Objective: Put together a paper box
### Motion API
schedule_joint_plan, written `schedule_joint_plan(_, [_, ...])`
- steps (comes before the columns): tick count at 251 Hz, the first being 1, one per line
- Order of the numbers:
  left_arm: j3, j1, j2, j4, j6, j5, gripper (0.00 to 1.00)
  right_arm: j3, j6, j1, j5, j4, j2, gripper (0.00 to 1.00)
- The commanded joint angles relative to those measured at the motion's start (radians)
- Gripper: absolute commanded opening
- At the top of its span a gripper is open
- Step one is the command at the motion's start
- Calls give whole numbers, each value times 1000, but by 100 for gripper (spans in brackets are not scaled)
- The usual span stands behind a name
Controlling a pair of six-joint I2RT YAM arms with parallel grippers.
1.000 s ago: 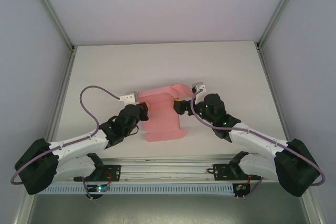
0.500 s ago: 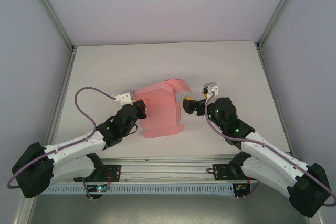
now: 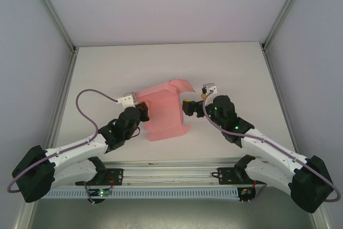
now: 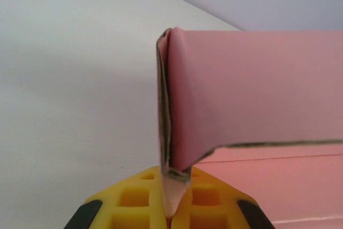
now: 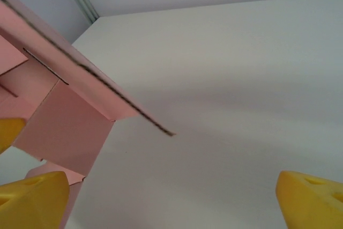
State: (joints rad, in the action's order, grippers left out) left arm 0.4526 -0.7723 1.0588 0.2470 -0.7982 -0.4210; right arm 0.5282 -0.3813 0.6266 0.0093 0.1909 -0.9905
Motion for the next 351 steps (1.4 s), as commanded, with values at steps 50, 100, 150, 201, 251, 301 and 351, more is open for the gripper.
schedule_joint_plan(50, [-7,-8,-8,18,-4,-10,0,121,63,16,105,-10,-90,98])
schedule_joint_plan(100, [-15,-8,-23,21,-15,-11,0,156,74,21,85,-21,-138,98])
schedule_joint_plan(150, [-14,-8,-27,22,-35,-21,0,132,102,89,56,76,-189,98])
schedule_joint_plan(201, [-33,-8,-79,51,-47,16,0,75,196,116,193,58,-183,98])
schedule_joint_plan(251, [-42,-7,-120,50,-31,52,0,141,295,128,292,-94,-202,98])
schedule_joint_plan(301, [-37,-8,-104,64,-13,96,0,191,354,147,242,-48,-250,98])
schedule_joint_plan(351, [-25,-8,-110,47,2,121,0,256,448,206,463,-114,-330,98])
